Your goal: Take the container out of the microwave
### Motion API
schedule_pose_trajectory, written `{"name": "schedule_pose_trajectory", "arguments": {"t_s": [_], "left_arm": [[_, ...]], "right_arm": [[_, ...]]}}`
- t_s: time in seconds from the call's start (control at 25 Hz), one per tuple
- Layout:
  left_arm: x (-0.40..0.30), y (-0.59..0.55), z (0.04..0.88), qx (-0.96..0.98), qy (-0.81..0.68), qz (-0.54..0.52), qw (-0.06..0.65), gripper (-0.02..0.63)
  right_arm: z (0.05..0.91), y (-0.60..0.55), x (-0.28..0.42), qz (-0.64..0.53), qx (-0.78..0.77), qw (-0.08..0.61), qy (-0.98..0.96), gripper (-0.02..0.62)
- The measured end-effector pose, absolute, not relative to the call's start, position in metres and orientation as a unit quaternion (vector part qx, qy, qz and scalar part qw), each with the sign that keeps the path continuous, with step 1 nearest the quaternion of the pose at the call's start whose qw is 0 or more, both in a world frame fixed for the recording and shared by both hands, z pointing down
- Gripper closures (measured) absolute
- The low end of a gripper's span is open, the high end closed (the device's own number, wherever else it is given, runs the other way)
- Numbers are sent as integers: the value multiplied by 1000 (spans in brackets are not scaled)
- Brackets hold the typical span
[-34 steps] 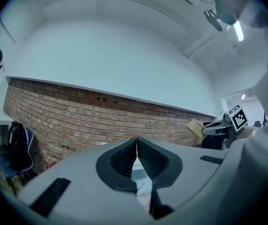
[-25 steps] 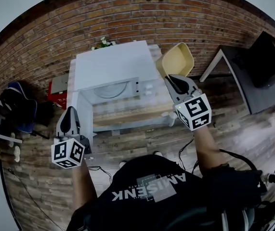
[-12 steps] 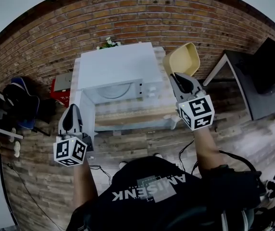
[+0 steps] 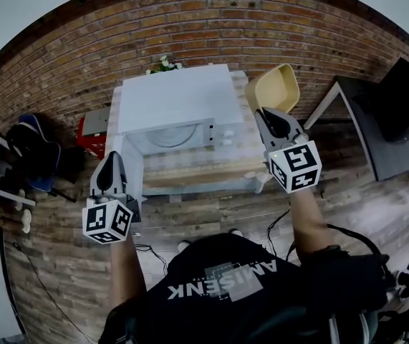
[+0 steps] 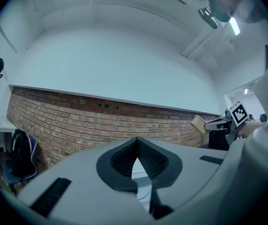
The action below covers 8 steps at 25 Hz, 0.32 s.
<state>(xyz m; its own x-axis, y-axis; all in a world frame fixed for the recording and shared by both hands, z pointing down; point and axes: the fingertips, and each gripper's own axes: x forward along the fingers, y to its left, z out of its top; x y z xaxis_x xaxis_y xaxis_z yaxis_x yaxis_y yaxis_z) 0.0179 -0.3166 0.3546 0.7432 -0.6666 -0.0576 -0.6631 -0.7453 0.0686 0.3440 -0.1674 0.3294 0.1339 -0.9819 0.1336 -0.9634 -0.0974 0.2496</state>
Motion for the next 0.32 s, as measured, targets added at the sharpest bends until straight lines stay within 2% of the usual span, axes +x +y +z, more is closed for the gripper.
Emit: {"name": "schedule_pose_trajectory", "arguments": {"t_s": [0.32], "left_arm": [[19,-312,359,933,-356,-41,23,594]], "right_arm": [[335,-164,346,-29,741,142,-655,545]]}}
